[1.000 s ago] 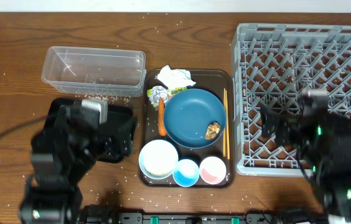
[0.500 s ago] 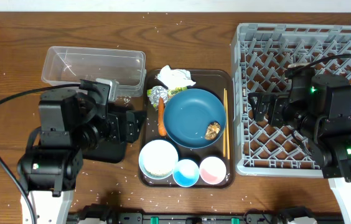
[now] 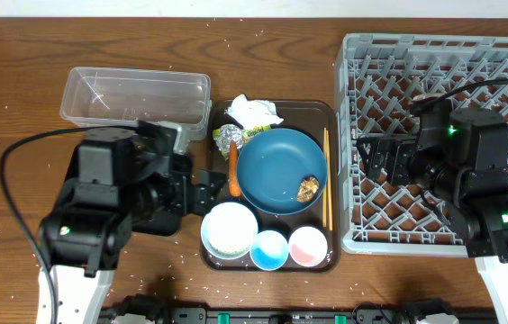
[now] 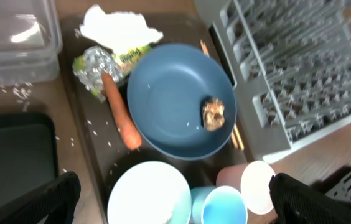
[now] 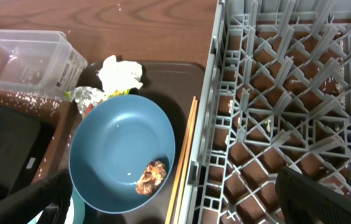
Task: Sort waste into correct bins and load items into the dishwasher rack
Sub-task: 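Raise both arms and move the left gripper toward the cups, then grasp the light-blue cup with the left gripper and lift it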
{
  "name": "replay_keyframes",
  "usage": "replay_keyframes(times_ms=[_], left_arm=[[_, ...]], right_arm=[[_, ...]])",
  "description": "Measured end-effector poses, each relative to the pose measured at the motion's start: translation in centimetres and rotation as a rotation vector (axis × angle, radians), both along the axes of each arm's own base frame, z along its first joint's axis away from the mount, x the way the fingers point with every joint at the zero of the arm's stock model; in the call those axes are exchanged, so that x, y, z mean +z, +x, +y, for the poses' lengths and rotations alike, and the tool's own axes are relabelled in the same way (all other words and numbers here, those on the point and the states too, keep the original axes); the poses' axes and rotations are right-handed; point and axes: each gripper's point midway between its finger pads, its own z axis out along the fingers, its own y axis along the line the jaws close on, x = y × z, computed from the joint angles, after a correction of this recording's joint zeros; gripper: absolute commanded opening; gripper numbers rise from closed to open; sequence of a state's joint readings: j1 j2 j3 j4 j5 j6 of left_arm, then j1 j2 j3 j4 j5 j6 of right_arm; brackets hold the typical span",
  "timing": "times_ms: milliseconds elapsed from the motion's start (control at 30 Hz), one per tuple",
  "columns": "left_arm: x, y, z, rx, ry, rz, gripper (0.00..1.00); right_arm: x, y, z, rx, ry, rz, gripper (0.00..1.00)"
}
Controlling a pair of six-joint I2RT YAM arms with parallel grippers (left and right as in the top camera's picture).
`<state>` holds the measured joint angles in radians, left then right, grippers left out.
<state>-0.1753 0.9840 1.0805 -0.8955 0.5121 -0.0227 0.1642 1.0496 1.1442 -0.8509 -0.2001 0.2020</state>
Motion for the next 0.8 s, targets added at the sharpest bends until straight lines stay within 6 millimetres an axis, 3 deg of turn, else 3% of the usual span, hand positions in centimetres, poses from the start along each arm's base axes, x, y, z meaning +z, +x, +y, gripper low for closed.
replay_keyframes(times_ms=[167,233,333,533,800], left_arm=[[-1.0,-0.3,-1.4,-0.045,0.048,0.025,0.98],[-1.1,-0.5,-1.7,-0.058,0.052,0.022,0.88],[-1.4,-1.0,-1.9,-0.061,0.057,0.046,0.81],[-3.4,-3.9,-2.6,-0.131,0.123,0.161,0.81],[-5.8,-6.5,-5.8,-0.275,0.209,0.248,0.74]], right_arm=[[-0.9,-0.2,-0.1,-0.005,-0.011,0.039,0.99],[-1.1,-0.2,-0.2,-0.005,-0.014,0.049,0.99],[-1.3,-0.1,-0.2,-0.006,-0.017,0.057,0.99],[-1.6,0.0,-0.2,-0.008,-0.019,0.065,0.99],[-1.8,0.2,-0.2,-0.010,-0.022,0.070,0.99]])
